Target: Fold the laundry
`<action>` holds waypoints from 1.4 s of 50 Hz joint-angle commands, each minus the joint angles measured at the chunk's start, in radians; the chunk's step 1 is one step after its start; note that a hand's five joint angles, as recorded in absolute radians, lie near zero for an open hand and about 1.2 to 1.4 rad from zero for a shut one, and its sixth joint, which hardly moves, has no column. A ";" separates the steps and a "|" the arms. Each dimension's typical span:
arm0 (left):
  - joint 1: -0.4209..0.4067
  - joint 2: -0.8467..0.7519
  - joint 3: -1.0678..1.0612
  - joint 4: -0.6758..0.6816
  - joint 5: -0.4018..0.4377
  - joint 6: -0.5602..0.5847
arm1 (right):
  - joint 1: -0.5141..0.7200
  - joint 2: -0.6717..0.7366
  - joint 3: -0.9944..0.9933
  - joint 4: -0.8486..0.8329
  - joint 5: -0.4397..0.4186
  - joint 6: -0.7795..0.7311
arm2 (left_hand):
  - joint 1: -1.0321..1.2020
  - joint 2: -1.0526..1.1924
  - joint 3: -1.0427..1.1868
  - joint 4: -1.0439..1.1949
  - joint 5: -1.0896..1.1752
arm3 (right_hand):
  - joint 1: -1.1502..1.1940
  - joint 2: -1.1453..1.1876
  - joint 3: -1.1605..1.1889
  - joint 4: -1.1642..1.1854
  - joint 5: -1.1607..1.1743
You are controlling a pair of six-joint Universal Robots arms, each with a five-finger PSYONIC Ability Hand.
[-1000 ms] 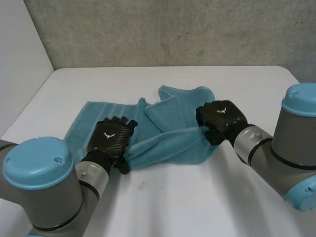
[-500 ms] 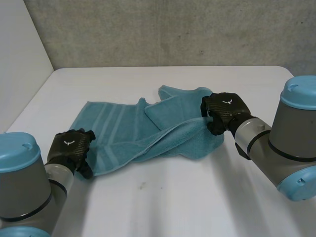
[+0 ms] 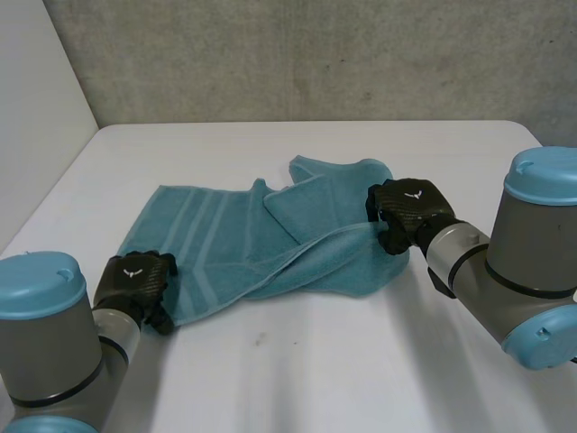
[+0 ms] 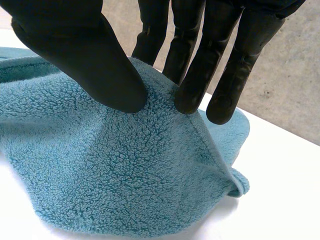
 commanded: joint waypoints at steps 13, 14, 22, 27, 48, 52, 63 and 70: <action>0.019 -0.070 0.040 0.028 -0.001 0.005 | 0.000 0.011 0.000 0.000 0.000 -0.001 | 0.143 0.144 0.144 0.154 0.159 | 0.413 0.218 0.209 0.207 0.227; 0.019 -0.076 0.044 0.033 -0.001 0.005 | 0.000 0.011 -0.002 0.000 0.000 0.000 | 0.184 0.185 0.185 0.195 0.200 | 0.413 0.218 0.209 0.207 0.227; 0.054 -0.087 0.050 0.125 0.000 0.007 | -0.002 0.010 -0.003 0.003 0.000 0.000 | 0.927 0.928 0.928 0.938 0.943 | 0.413 0.218 0.209 0.207 0.227; 0.068 -0.070 0.051 0.127 0.000 0.015 | 0.000 0.010 -0.003 0.005 -0.003 0.000 | 0.927 0.928 0.928 0.938 0.943 | 0.413 0.218 0.209 0.207 0.227; 0.172 0.260 0.028 0.113 0.020 0.018 | -0.052 -0.001 -0.153 0.246 -0.152 -0.104 | 0.927 0.928 0.928 0.938 0.943 | -0.537 -0.732 -0.742 -0.743 -0.723; 0.180 0.295 0.024 0.088 0.049 0.018 | -0.092 0.002 -0.204 0.235 -0.124 -0.112 | 0.927 0.928 0.928 0.938 0.943 | -0.537 -0.732 -0.742 -0.743 -0.723; 0.169 0.401 -0.016 0.061 0.074 0.018 | -0.118 0.158 -0.449 0.247 -0.190 -0.377 | 0.927 0.928 0.928 0.938 0.943 | -0.514 -0.709 -0.718 -0.719 -0.700; 0.166 0.461 -0.042 0.058 0.072 0.018 | -0.120 0.307 -0.626 0.344 -0.219 -0.436 | 0.927 0.928 0.928 0.938 0.943 | -0.476 -0.671 -0.680 -0.681 -0.662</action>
